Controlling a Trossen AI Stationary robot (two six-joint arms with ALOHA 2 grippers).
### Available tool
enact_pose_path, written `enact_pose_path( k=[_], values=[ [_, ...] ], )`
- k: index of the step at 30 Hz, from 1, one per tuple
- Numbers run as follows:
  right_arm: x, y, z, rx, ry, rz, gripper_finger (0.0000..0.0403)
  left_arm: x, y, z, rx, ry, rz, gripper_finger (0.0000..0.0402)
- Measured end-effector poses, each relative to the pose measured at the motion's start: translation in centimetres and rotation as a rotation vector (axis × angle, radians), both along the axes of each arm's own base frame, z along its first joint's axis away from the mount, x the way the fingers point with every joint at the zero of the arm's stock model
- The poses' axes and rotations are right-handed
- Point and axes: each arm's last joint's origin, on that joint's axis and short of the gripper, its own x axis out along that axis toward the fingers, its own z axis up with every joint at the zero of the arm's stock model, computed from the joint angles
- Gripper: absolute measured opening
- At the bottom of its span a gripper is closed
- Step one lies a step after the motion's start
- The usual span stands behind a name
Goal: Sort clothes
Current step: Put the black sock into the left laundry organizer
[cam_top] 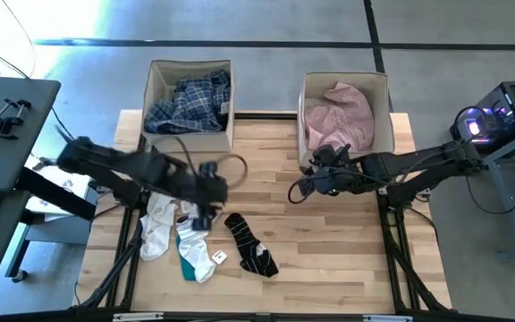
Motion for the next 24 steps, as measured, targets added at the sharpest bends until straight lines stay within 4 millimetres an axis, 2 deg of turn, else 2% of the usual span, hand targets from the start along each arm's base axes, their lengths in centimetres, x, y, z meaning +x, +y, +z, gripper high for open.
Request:
enact_pose_path(
  k=[5, 9, 14, 16, 20, 24],
  values=[
    [0.0, 0.2, 0.0, -0.007, 0.029, 0.049, 0.0172, 3.4, -2.7, -3.7, -0.067, 0.049, 0.100, 0.0160],
    [0.0, 0.2, -0.1, -0.027, 0.063, 0.099, 0.0172, 5.8, -4.6, -7.1, -0.033, 0.085, 0.100, 0.0160],
    [0.0, 0.3, -0.1, -0.055, 0.109, 0.166, 0.0172, 7.7, -6.0, -11.7, -0.043, 0.202, 0.154, 0.0160],
    [0.0, 0.3, -0.2, -0.052, 0.127, 0.203, 0.0172, 8.1, -6.6, -12.9, -0.084, 0.242, 0.137, 0.0160],
    [0.0, 0.5, -0.2, -0.053, 0.132, 0.210, 0.0172, 8.7, -7.8, -14.5, -0.169, 0.274, 0.127, 0.0171],
    [0.0, 0.5, -0.2, -0.051, 0.128, 0.211, 0.0172, 9.2, -9.0, -14.8, -0.235, 0.224, 0.129, 0.0203]
  ],
)
